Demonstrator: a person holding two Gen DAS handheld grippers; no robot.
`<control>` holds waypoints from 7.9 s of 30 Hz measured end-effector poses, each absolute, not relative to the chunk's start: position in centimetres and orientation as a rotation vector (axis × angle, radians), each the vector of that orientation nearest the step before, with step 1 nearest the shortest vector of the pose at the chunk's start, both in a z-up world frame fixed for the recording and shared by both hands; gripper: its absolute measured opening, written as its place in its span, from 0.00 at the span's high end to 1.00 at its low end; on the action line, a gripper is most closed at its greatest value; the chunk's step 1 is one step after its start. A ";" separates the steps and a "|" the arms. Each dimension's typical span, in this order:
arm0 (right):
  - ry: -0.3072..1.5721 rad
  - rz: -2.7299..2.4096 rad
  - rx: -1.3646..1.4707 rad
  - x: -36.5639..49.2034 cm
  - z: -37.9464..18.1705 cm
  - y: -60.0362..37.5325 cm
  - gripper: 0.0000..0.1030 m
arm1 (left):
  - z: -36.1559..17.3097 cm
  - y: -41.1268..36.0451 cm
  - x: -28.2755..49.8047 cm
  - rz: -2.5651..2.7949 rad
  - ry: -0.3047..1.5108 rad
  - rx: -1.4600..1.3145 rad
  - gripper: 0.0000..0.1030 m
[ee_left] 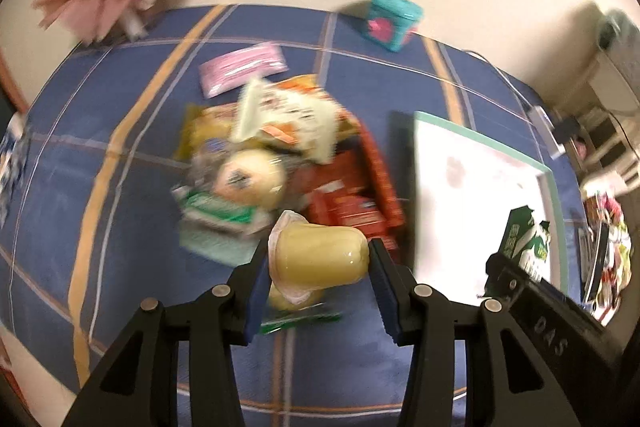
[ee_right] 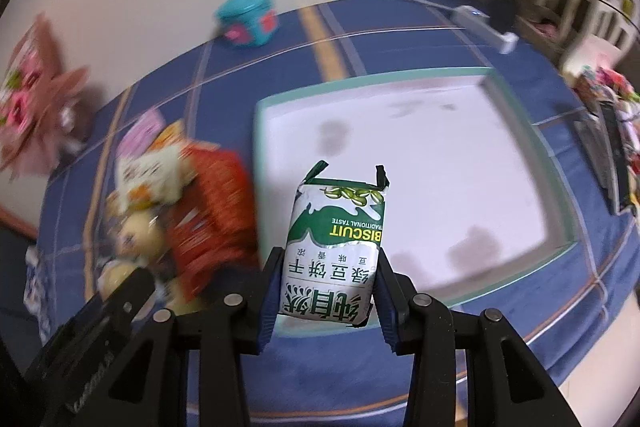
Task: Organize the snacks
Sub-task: 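Lift both held snacks and carry them over the white tray, then lower and release the pudding cup with the left tool while the right releases the carton, then move both tools back toward the snack pile, then grasp the green-white wrapped pack with the left tool while the right grasps the round green biscuit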
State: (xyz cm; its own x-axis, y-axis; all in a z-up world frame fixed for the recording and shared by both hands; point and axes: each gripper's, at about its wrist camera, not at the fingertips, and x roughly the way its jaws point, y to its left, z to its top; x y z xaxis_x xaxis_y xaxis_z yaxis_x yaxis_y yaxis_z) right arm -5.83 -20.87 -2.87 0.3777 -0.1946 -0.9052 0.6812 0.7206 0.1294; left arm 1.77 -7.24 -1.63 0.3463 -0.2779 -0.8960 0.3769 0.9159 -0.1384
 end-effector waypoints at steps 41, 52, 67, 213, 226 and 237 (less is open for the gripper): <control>1.038 -0.828 0.639 -4.6 -6.0 -36.0 0.57 | -5.3 -25.1 5.1 -0.650 1.074 0.281 0.52; 1.030 -0.815 0.632 -4.8 -4.6 -36.1 0.56 | -3.6 -23.8 5.4 -0.587 1.089 0.276 0.51; 1.048 -0.749 0.638 -4.2 -5.5 -35.3 0.11 | -4.0 -20.4 7.8 -0.440 1.090 0.209 0.13; 1.339 -0.222 0.367 6.4 -11.5 -10.9 0.48 | -8.7 3.5 10.3 -0.305 1.394 -0.199 0.47; 1.339 -0.191 0.377 6.3 -10.9 -10.7 0.49 | -9.4 7.7 10.8 -0.232 1.413 -0.326 0.47; 1.352 -0.189 0.366 6.3 -11.0 -10.2 0.49 | -8.6 7.2 10.5 -0.218 1.406 -0.253 0.38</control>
